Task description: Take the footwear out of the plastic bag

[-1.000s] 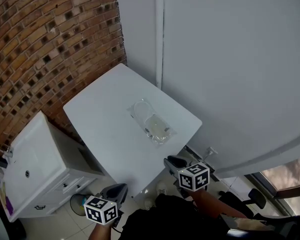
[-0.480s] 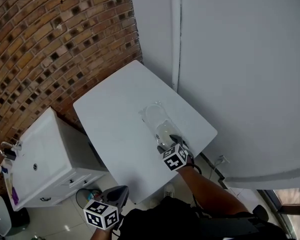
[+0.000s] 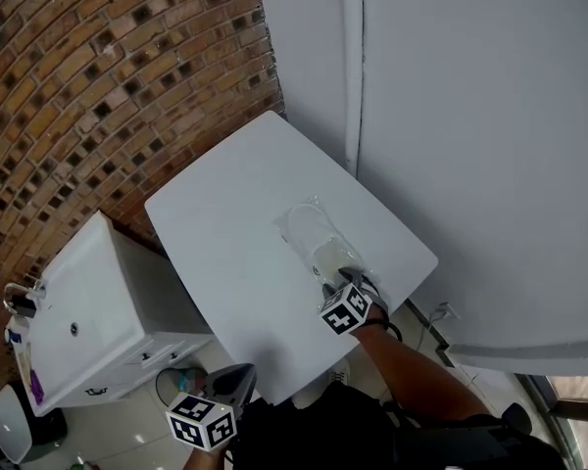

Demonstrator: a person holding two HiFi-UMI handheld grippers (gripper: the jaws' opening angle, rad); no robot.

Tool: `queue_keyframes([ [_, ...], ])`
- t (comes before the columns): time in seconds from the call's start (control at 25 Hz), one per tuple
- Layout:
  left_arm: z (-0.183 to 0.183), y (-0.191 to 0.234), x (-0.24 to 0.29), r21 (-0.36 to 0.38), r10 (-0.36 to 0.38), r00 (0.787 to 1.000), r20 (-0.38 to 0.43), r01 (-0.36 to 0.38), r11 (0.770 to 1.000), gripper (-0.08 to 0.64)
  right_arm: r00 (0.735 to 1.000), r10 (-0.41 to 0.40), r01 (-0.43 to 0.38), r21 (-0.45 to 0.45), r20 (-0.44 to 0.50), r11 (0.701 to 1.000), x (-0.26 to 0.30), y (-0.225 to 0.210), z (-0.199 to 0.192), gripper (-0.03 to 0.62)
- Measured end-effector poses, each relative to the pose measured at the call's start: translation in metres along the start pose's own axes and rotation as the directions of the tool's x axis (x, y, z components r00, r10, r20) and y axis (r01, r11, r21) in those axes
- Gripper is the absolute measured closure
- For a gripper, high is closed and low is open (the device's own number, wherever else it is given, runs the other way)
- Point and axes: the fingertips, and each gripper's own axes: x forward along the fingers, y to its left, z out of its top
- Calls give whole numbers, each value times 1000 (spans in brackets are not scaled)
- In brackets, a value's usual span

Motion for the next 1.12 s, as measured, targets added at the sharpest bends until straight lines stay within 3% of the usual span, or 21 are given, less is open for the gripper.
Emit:
queue_keyframes([
  [0.12,12,11,9,22,-25,1000,1,25,999,554,1000,1,0,-69,17,998,-3,2,4,458],
  [0.28,23,20,24,71,-100,995,-27,101,992,554,999,-7,12,-111,41,994,-9,5,11,483],
  [0.4,30,24,33,137,-159,985,-69,167,976,554,997,19,-4,-173,81,985,-22,22,17,497],
  [0.52,32,33,45,207,-200,973,-111,220,953,554,993,76,-47,-299,87,953,-34,54,14,505],
  [0.68,34,44,68,343,-235,958,-164,279,897,554,986,149,-102,-421,80,901,-49,99,11,512],
  [0.8,32,48,86,455,-252,947,-200,317,832,554,986,160,-124,-465,39,876,-52,129,2,512],
  [0.92,27,46,102,526,-275,928,-250,369,766,554,994,108,-101,-475,-13,874,-45,139,-14,512],
  [1.0,25,42,107,524,-311,908,-281,417,743,554,996,74,-86,-465,-44,881,-43,140,-22,505],
  [1.12,22,39,109,519,-354,880,-317,474,712,554,997,51,-71,-412,-59,908,-58,145,-23,413],
])
